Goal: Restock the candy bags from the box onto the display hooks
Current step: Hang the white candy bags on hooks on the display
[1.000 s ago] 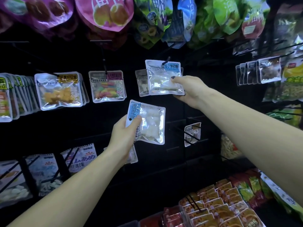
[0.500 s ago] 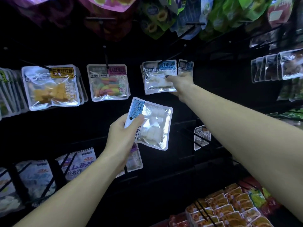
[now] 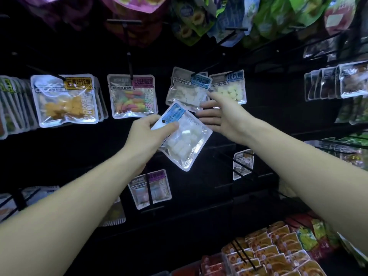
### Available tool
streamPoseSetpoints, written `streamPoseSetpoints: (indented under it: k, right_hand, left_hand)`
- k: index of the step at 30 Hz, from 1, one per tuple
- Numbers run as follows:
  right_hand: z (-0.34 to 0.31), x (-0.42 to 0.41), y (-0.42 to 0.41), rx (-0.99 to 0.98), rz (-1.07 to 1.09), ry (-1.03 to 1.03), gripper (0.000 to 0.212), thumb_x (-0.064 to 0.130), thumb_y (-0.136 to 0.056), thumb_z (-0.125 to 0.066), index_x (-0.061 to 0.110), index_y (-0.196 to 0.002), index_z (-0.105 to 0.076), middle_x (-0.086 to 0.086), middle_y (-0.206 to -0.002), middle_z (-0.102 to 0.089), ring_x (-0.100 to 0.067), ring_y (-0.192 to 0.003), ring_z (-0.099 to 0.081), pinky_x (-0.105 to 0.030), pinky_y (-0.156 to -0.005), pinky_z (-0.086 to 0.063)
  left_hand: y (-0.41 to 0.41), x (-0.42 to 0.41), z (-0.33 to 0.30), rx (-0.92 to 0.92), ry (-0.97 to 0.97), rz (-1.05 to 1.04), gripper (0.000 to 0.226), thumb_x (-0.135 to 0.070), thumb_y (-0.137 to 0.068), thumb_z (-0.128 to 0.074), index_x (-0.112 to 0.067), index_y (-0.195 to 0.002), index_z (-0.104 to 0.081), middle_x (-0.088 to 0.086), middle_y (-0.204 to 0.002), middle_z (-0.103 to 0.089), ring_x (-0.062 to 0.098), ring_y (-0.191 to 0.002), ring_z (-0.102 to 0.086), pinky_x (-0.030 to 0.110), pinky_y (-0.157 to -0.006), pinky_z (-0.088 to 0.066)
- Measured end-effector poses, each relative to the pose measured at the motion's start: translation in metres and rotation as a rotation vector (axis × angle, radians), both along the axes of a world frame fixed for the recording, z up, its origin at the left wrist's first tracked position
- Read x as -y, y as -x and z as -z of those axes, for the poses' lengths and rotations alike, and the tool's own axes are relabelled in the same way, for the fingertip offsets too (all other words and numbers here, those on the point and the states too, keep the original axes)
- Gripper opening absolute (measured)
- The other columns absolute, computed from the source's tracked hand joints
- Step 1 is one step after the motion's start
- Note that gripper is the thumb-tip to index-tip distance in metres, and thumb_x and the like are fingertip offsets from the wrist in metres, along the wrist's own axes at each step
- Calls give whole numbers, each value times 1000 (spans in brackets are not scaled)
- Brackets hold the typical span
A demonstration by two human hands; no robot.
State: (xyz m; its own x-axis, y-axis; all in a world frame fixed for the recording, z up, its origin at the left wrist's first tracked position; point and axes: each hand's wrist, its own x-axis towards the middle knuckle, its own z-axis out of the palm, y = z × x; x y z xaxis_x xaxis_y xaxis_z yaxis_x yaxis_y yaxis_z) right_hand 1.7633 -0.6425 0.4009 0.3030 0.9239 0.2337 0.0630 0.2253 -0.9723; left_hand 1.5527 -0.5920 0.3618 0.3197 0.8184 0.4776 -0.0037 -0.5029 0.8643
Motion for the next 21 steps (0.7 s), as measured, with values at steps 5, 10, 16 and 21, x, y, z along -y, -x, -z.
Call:
streamPoseSetpoints:
  k: [5, 10, 16, 21]
  right_hand:
    - [-8, 37, -2, 399, -172, 57, 25, 14, -97, -68, 7, -120, -73, -3, -112, -78, -20, -106, -74, -37, -99, -56]
    - [-10, 50, -14, 205, -108, -66, 28, 5, -97, -64, -1, -123, -67, -16, -116, -76, -27, -102, -72, -43, -90, -56]
    - [-32, 65, -28, 55, 113, -273, 16, -2, -95, -61, 9, -102, -71, -10, -97, -79, -25, -87, -76, -51, -91, -59]
    - [-37, 69, -29, 50, 144, -292, 19, -3, -93, -63, 8, -107, -71, -14, -106, -78, -30, -93, -77, -56, -94, -58]
  left_hand:
    - [-11, 10, -24, -67, -76, -29, 20, -29, -85, -84, -12, -89, -75, 3, -78, -73, 15, -70, -66, 25, -55, -52]
    - [-26, 24, -41, 56, -23, 26, 35, -32, -81, -88, -14, -103, -67, 1, -99, -75, 16, -84, -74, 33, -73, -61]
    - [-43, 40, -47, 64, 40, 120, 27, -20, -93, -76, -10, -111, -59, 11, -118, -67, 23, -99, -75, 32, -79, -65]
    - [-50, 42, -53, 86, -67, 92, 20, -15, -94, -73, -17, -95, -54, 3, -90, -63, 16, -81, -64, 25, -68, -60]
